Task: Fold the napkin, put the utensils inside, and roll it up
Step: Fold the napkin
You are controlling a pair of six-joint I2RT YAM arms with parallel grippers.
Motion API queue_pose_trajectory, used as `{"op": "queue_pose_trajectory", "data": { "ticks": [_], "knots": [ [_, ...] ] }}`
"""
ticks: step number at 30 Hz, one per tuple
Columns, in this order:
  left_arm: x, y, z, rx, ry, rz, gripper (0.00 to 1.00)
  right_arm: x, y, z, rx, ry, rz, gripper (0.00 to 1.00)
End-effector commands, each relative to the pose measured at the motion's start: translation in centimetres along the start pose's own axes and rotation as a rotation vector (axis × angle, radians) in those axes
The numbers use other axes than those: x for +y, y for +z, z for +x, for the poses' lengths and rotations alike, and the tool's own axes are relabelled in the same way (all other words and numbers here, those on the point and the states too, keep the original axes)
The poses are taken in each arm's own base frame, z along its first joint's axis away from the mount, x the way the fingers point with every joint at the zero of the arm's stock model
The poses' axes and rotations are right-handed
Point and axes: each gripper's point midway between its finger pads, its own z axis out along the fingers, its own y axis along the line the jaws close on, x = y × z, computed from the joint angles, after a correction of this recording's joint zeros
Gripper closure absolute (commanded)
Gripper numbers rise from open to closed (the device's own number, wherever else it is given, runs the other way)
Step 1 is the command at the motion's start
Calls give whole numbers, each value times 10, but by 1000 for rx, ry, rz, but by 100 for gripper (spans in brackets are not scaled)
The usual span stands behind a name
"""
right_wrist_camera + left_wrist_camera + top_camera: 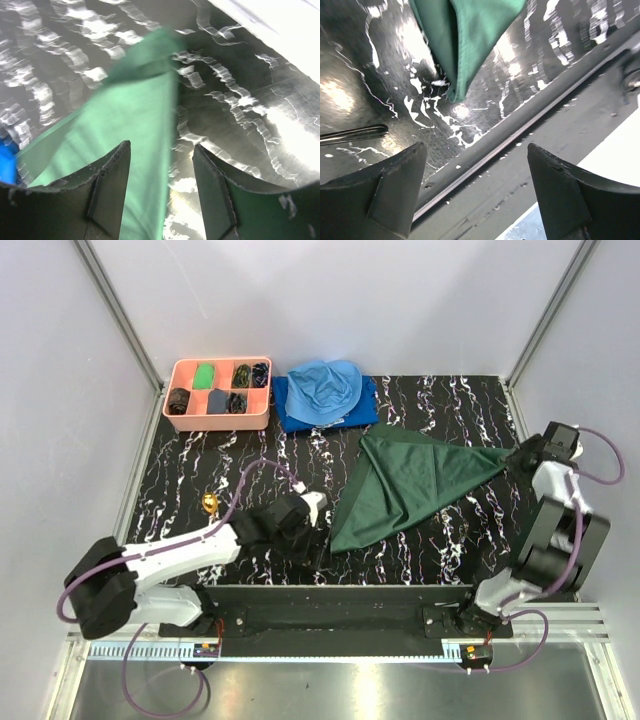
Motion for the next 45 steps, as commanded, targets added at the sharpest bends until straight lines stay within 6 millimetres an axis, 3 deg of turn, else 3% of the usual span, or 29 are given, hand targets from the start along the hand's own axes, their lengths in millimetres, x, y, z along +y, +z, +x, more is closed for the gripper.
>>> {"op": "queue_pose_trajectory", "data": {
  "ticks": [1,3,4,6,10,11,12,14,15,17,18,21,22,24,28,32,39,45],
  "knots": [
    [-7,-22,-49,-144,5,13,16,72,-65,13,-90,-146,-207,38],
    [-7,-19,-62,-166,1,37,18,104,-75,32,-75,-234,-284,37],
    [0,-12,-72,-171,-19,29,20,128,-80,52,-41,-284,-338,37],
    [-7,-7,-83,-163,-4,58,23,157,-76,67,3,-338,-387,37],
    [-25,15,-87,-120,3,169,31,235,-73,143,126,-585,-566,37],
    [-28,17,-88,-118,-6,192,32,258,-79,148,119,-649,-629,36],
    [-32,18,-88,-115,-7,209,34,265,-64,171,176,-693,-651,36],
    [-34,23,-89,-113,-18,228,37,299,-70,187,160,-807,-750,34],
    [-36,24,-90,-115,-16,234,37,301,-56,202,193,-841,-752,33],
    [-34,27,-87,-105,-28,236,39,327,-63,213,181,-924,-838,30],
    [-33,28,-85,-100,-28,238,39,326,-50,223,204,-947,-831,29],
    [-30,34,-77,-69,-41,236,40,339,-39,236,228,-1010,-855,28],
    [-28,36,-73,-55,-50,232,40,350,-41,231,214,-1017,-866,28],
    [-24,41,-66,-28,-64,219,41,343,-29,243,258,-1028,-809,28],
    [-16,46,-59,-14,-67,183,41,331,-20,243,262,-994,-702,28],
    [-17,47,-55,-1,-61,178,44,317,-25,236,260,-916,-609,28],
    [-20,53,-47,28,-53,181,49,305,-42,270,404,-740,-546,30],
    [-18,55,-40,45,-62,166,56,297,-34,284,426,-692,-484,33]
  ]
}}
